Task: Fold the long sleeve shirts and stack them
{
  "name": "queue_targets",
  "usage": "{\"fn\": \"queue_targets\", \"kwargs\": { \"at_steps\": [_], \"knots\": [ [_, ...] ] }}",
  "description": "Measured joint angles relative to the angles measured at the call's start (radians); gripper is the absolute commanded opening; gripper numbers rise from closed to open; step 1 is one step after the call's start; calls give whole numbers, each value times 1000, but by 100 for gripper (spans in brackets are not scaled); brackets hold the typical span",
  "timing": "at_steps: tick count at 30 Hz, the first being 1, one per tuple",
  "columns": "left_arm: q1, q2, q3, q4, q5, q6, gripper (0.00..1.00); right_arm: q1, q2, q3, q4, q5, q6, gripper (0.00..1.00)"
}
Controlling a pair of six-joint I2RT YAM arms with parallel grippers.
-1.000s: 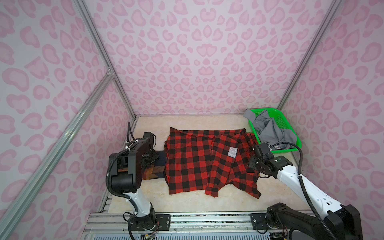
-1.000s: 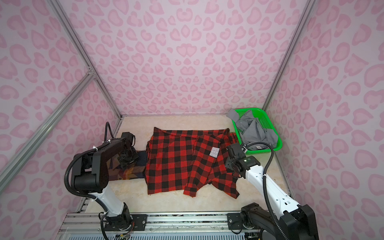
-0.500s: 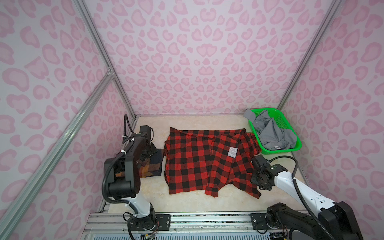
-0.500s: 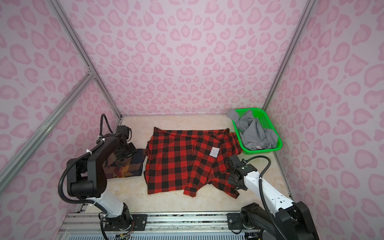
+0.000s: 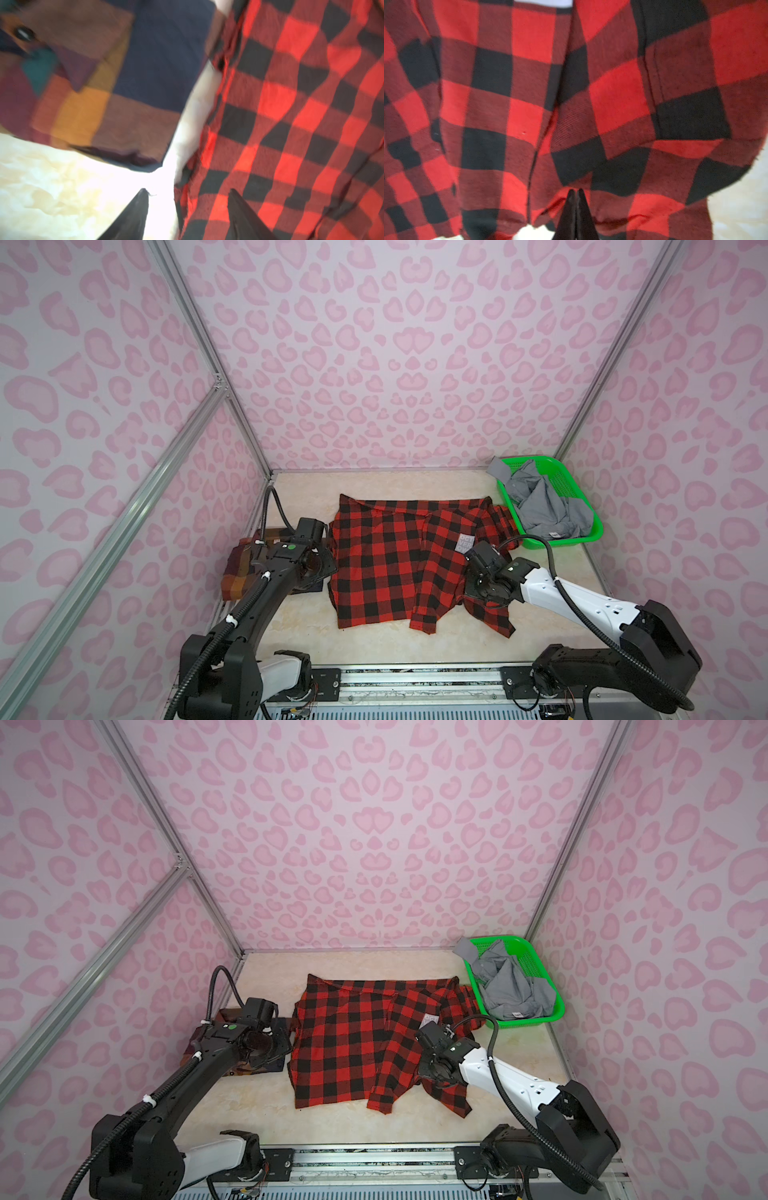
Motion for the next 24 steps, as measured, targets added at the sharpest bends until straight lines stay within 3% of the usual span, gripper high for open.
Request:
{"fn": "queue_targets", "kwargs": {
  "at_steps": [1, 4, 7, 16, 24],
  "knots": [
    [-25, -7, -16, 3, 8, -8, 63, -4, 7, 29, -3, 3, -2, 0],
    [-99, -30, -56, 11, 4, -48, 63, -20, 30, 113, -26, 25, -20, 34],
    [-156, -31, -95, 26, 3, -79, 64, 1, 24, 117, -21, 48, -44, 52],
    [-196, 33, -178, 101, 2, -136, 64, 321, 92, 52, 69, 0, -21, 57],
    [-251, 105, -192, 164, 12, -156, 63, 501, 163, 43, 120, 50, 56, 57]
  ]
}}
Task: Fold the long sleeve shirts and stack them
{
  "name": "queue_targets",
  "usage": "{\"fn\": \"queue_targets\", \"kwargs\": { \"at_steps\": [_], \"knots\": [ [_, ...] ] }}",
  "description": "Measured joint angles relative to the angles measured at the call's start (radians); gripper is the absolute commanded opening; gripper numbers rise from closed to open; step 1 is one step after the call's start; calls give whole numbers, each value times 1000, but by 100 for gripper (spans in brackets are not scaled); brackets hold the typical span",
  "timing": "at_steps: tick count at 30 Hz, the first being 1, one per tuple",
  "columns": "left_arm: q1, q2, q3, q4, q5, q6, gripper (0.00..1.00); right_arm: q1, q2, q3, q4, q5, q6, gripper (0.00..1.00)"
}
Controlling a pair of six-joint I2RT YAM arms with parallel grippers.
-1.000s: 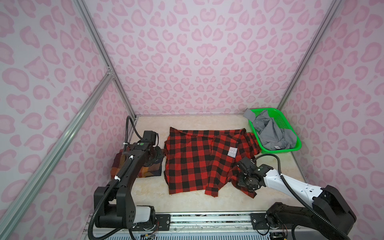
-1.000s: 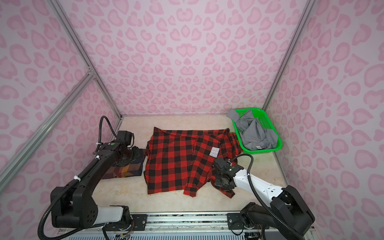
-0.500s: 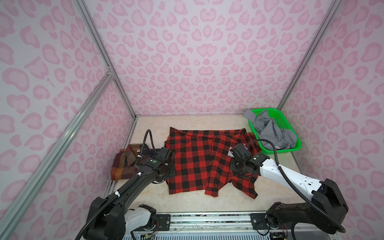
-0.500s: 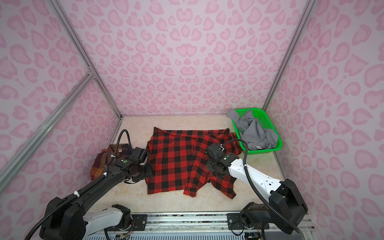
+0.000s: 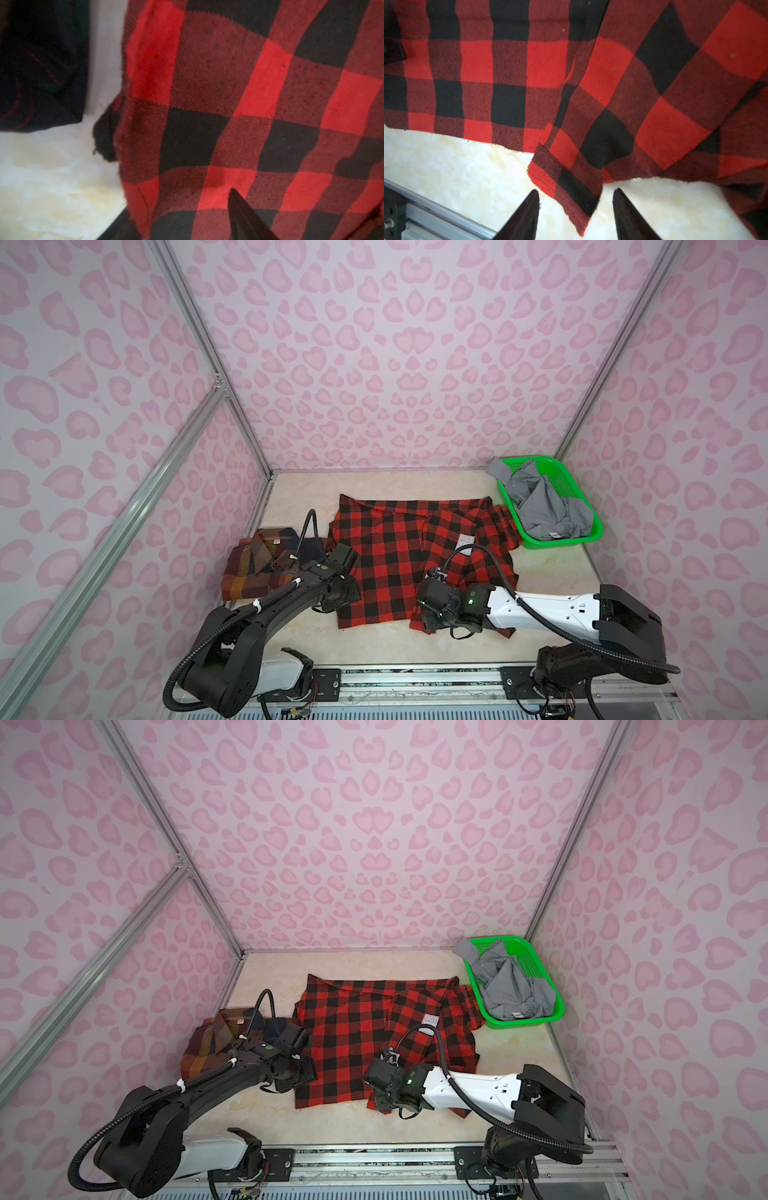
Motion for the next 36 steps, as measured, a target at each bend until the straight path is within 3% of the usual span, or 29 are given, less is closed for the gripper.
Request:
{"fn": "queue_targets", "kwargs": {
  "at_steps": [5, 11, 13, 19, 24, 31, 36],
  "knots": [
    [-4, 31, -7, 23, -22, -4, 63, 48, 65, -9, -7, 33, 47, 46],
    [-3, 61, 4, 38, -59, 0, 64, 52, 115, 5, 6, 56, 71, 8],
    [-3, 67, 5, 44, -75, 5, 64, 49, 118, 37, -23, 77, 71, 0],
    [12, 67, -10, 70, -120, 37, 64, 12, 54, 143, -115, 145, 26, 0],
    [56, 48, -23, 92, -135, 59, 65, -137, -24, 252, -207, 166, -76, 0],
    [94, 34, -26, 93, -132, 78, 66, -374, -31, 618, -315, 188, -319, 0],
    [102, -6, 5, 27, -102, 79, 72, -491, 82, 938, -391, 187, -468, 0]
  ]
}}
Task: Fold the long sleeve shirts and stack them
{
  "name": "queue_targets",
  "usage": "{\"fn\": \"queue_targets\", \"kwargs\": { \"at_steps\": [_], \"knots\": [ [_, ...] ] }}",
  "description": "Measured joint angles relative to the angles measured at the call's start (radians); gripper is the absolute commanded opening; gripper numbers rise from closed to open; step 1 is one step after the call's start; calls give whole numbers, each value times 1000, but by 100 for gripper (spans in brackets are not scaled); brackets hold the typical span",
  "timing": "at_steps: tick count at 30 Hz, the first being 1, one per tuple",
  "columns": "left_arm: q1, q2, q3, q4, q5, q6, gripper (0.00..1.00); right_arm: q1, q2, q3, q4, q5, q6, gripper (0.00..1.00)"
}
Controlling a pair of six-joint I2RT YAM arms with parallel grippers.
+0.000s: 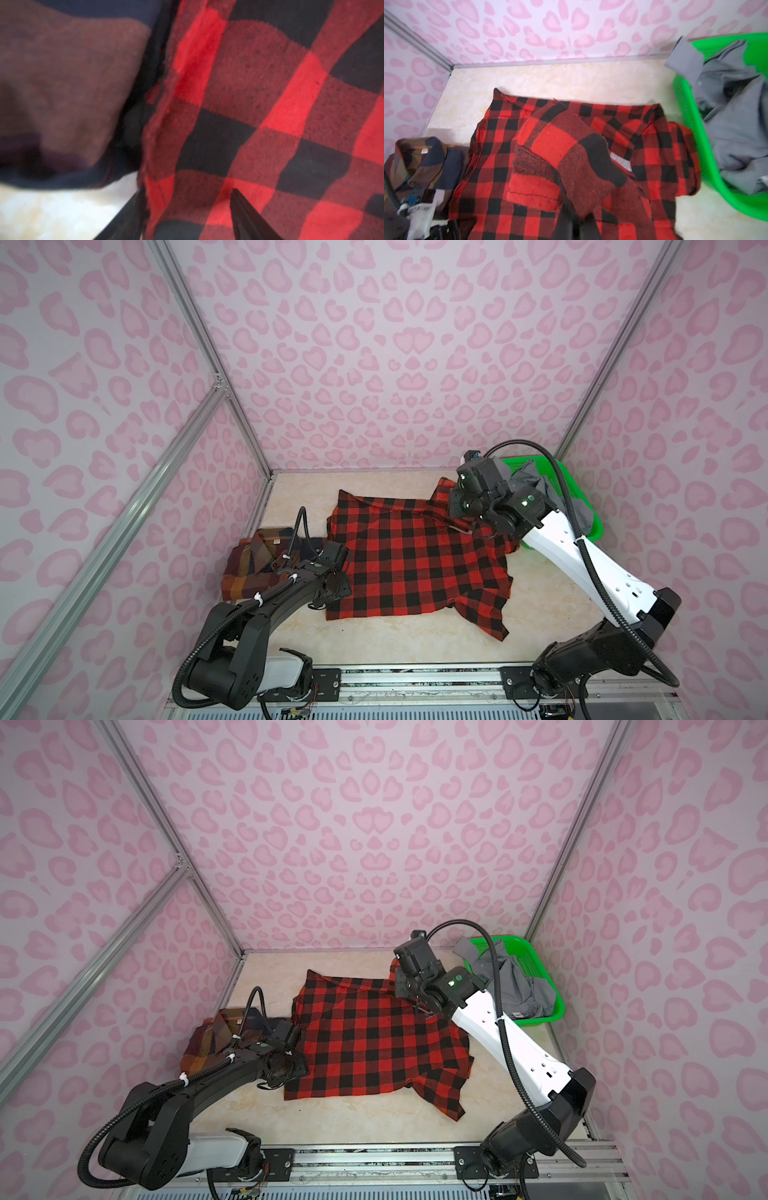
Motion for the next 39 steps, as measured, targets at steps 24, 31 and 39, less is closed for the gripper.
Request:
{"fn": "queue_targets", "kwargs": {
  "at_steps": [24, 31, 39],
  "knots": [
    [220, 805, 1333, -259, -31, 24, 98, -175, 251, 539, 30, -228, -283, 0],
    [228, 1174, 1826, -387, -10, -13, 98, -177, 117, 285, 109, -294, -293, 0],
    [245, 1277, 1838, -409, 87, -97, 98, -177, 0, 150, 201, -333, -294, 0]
  ]
}}
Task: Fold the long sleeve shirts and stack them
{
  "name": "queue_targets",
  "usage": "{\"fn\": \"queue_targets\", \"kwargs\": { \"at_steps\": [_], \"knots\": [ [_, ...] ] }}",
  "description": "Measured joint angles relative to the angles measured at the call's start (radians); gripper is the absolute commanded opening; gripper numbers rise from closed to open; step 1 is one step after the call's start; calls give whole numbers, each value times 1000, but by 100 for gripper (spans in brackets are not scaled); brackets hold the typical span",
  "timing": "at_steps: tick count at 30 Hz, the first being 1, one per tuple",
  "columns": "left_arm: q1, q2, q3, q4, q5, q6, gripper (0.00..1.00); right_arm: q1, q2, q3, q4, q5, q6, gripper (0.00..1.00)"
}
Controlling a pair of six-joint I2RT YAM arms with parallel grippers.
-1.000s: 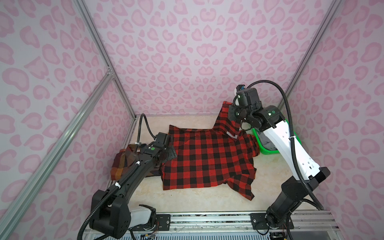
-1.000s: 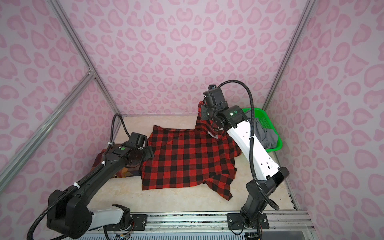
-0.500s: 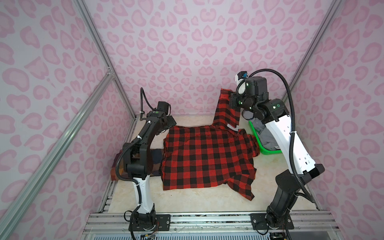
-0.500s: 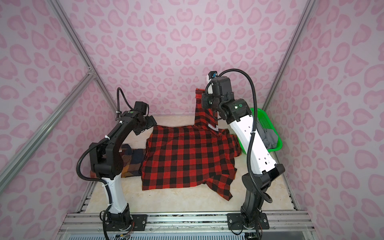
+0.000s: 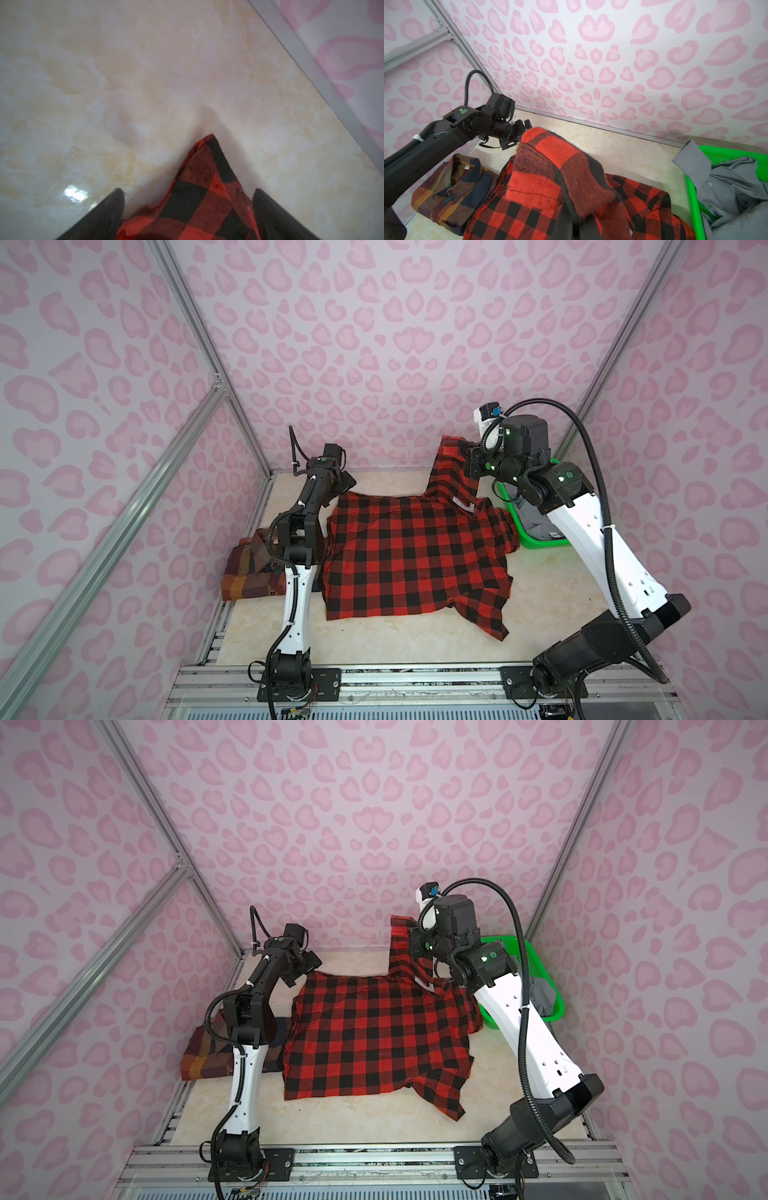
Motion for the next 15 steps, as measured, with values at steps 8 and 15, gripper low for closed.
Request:
{"fn": "queue_targets", "kwargs": {
  "at_steps": [8, 15],
  "knots": [
    [-11, 26, 0, 44, 60, -54, 81, 1, -55, -74, 37, -38, 0, 0],
    [-16, 33, 0, 56, 75, -63, 48, 1, -79, -92, 42, -43, 0, 0]
  ]
}}
